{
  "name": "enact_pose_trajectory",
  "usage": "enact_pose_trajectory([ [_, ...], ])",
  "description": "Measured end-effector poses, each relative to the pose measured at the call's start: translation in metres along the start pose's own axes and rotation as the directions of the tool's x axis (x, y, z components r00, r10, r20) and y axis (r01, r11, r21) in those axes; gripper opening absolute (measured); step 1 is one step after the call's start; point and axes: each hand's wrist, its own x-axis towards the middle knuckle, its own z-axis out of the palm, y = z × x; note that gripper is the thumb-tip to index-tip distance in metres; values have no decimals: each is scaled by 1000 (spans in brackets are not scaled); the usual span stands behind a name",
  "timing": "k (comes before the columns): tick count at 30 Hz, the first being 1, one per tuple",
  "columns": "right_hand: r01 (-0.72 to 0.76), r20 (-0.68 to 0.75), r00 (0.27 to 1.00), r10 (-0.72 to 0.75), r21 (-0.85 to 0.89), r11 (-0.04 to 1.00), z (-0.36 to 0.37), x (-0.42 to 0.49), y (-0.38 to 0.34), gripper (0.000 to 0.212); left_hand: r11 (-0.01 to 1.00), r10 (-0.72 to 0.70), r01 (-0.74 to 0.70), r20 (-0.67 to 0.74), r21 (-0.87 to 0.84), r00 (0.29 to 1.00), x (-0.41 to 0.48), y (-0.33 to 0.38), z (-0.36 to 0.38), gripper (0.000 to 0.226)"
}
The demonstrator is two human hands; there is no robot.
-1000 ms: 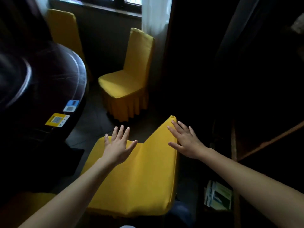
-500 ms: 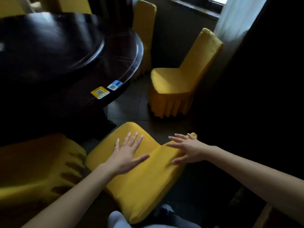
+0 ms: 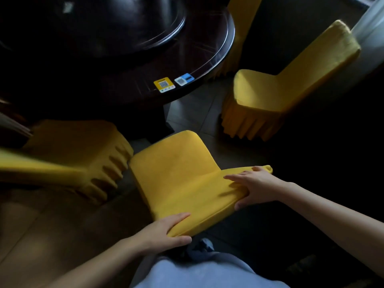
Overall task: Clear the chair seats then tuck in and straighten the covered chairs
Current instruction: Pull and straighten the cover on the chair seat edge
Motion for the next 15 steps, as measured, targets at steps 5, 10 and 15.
enact_pose_trajectory([
  [5, 84, -120, 988, -93, -73, 994, 10, -1, 3, 92, 998, -3, -22, -383, -60, 924, 1, -1, 29, 96],
  [10, 214, -275, 930, -244, -134, 967, 22, 0, 8, 78, 993, 108, -112, -511, 22, 853, 4, -10, 12, 67],
  [15, 203, -356, 901, -250, -165, 965, 31, -3, 7, 71, 994, 87, -101, -772, 29, 630, 18, 7, -68, 40],
])
